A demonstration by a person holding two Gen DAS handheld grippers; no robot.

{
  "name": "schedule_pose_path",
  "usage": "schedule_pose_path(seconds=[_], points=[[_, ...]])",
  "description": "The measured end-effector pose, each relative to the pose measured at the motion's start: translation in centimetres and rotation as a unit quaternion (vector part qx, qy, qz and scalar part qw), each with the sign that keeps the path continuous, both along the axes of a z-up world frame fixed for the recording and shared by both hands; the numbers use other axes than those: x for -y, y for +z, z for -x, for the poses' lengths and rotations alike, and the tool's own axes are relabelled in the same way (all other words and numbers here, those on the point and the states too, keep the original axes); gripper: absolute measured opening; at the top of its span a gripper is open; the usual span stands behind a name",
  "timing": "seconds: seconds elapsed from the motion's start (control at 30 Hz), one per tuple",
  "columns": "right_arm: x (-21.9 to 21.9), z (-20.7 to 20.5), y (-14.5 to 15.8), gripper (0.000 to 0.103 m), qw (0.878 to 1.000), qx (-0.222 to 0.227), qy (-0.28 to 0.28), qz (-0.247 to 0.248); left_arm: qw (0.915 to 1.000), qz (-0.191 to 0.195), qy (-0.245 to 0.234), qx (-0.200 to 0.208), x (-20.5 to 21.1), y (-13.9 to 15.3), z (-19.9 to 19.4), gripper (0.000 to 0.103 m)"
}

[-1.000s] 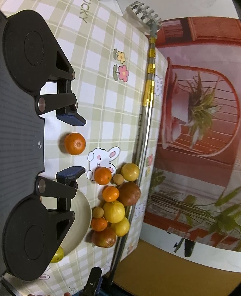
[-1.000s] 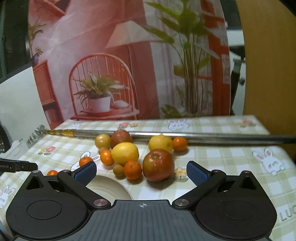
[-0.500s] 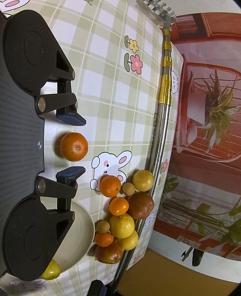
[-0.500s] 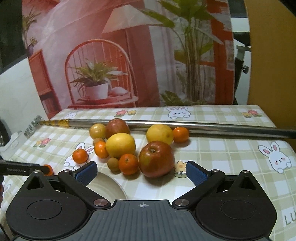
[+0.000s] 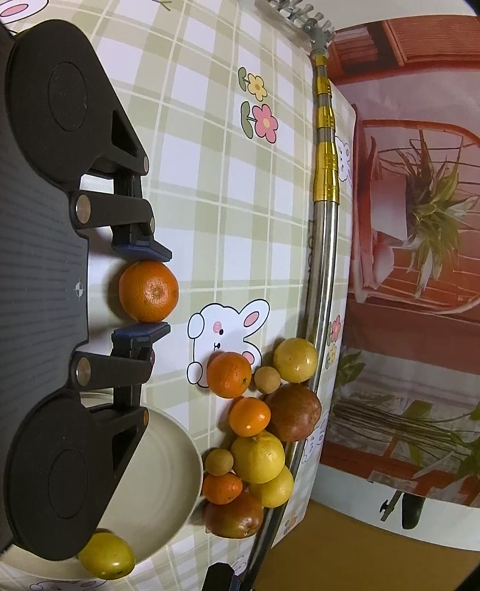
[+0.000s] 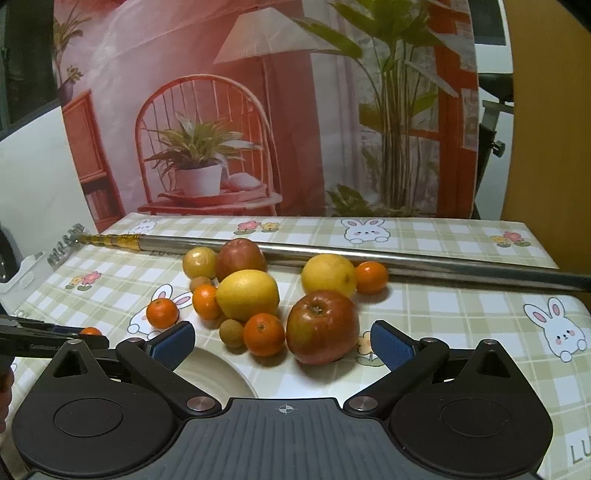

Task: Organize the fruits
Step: 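Carry the mandarin toward the plate with the left gripper while the right gripper grasps the red apple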

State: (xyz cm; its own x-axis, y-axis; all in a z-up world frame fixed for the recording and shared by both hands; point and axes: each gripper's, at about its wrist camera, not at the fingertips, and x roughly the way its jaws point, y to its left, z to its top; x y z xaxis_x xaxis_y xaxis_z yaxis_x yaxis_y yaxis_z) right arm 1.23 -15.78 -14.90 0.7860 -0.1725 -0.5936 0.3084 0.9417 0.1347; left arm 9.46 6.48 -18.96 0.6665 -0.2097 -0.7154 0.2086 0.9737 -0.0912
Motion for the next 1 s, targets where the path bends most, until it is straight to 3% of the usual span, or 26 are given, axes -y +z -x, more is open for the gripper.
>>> schedule_pose_path(seconds=[0.2,0.53,0.8,1.0], points=[[0.2,0.1,-0.3,0.088,1.0,0.002,0.0,-0.009,0.9999,0.01,0.002,-0.001,-0.2,0.1,0.0,0.037],[1.0,0.2,-0.7,0.083,1.0,0.007,-0.001,-0.013,0.9996,0.022,-0.002,0.016,0.4,1.4,0.5,0.036],[2.5,-1.5,-1.9,0.072,1.0,0.003,-0.007,0.006,0.9986,0.031,-0.018,0.038,1.9,3.0,1.4,0.037],[3.6,-2.9,-3.2,0.069,1.0,-0.005,-0.017,-0.007,0.9983,0.038,-0.024,0.037,2.6,2.9,1.5,0.037]])
